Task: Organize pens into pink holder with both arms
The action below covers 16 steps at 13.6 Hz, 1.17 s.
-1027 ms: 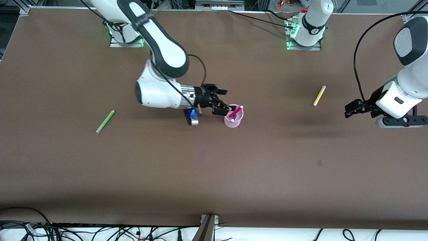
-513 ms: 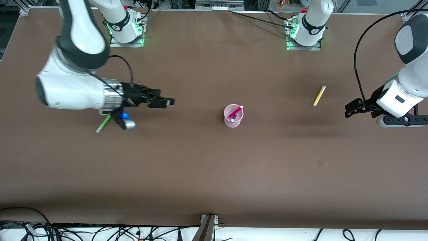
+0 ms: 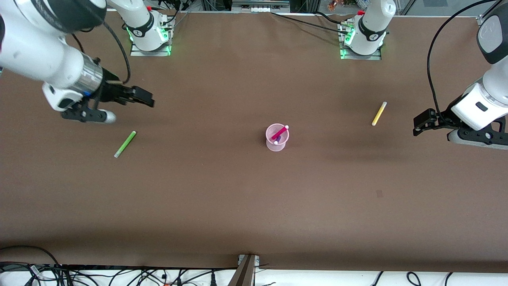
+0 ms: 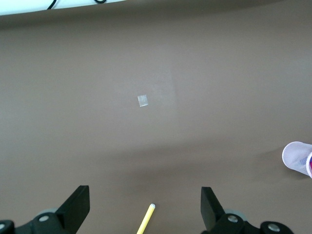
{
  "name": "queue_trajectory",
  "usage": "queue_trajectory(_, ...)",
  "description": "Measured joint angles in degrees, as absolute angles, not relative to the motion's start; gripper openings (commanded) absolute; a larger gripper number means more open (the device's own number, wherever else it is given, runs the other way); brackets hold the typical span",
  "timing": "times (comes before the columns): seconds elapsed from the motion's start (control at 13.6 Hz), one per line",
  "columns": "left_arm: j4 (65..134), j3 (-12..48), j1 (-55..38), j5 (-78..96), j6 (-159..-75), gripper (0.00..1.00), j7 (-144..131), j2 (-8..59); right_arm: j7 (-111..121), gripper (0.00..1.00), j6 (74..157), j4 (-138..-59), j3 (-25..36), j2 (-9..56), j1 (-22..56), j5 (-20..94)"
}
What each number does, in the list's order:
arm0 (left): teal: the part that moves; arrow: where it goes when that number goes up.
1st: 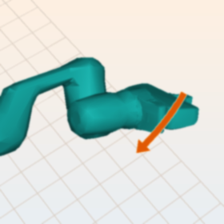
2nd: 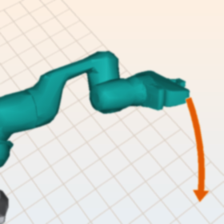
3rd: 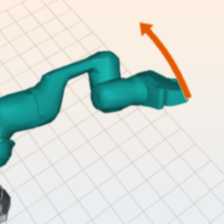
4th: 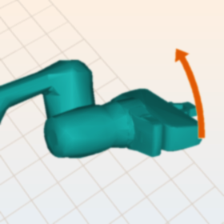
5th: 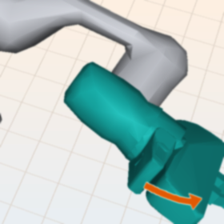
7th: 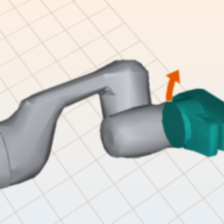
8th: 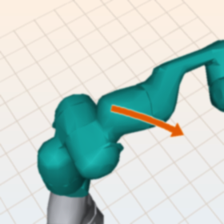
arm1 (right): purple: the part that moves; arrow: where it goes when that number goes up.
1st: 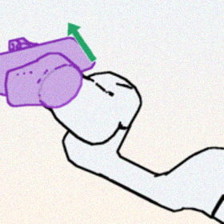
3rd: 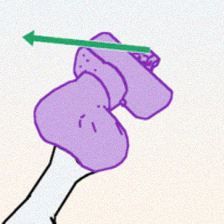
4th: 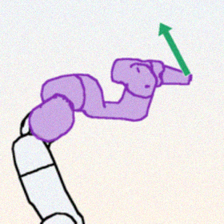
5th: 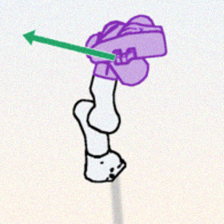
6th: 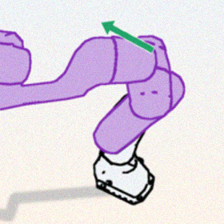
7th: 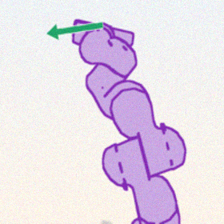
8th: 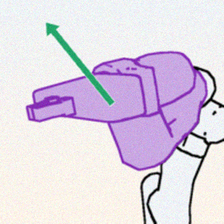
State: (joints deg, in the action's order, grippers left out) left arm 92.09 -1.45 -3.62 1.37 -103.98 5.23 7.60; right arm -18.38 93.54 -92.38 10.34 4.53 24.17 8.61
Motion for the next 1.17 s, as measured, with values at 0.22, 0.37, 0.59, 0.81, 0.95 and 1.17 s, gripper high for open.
queue_trajectory(0.22,90.1,-1.4,-3.8,1.4,-100.3,1.00,5.3,7.6,-13.2,1.00,93.5,-92.8,7.1,2.0,18.2,3.0)
queue_trajectory(0.37,88.4,-1.4,-3.8,1.4,-98.3,1.00,5.2,7.4,-8.2,1.00,93.3,-92.6,7.2,1.9,15.4,2.8)
queue_trajectory(0.59,87.5,-1.4,-3.8,1.4,-98.0,1.00,3.7,7.4,-5.5,1.00,91.9,-91.7,7.2,1.9,14.6,2.8)
queue_trajectory(0.81,87.4,-1.4,-3.8,1.4,-97.9,1.00,2.7,7.4,-4.6,1.00,91.7,-91.7,6.8,1.9,14.6,2.8)
queue_trajectory(0.95,87.4,-1.2,-3.9,1.4,-97.9,1.00,2.7,7.4,-4.5,1.00,91.8,-91.5,6.9,1.9,14.6,2.2)
queue_trajectory(1.17,87.4,-0.9,-4.3,1.4,-97.9,1.00,2.6,7.4,-4.0,1.00,91.8,-91.3,7.9,1.9,14.4,1.9)
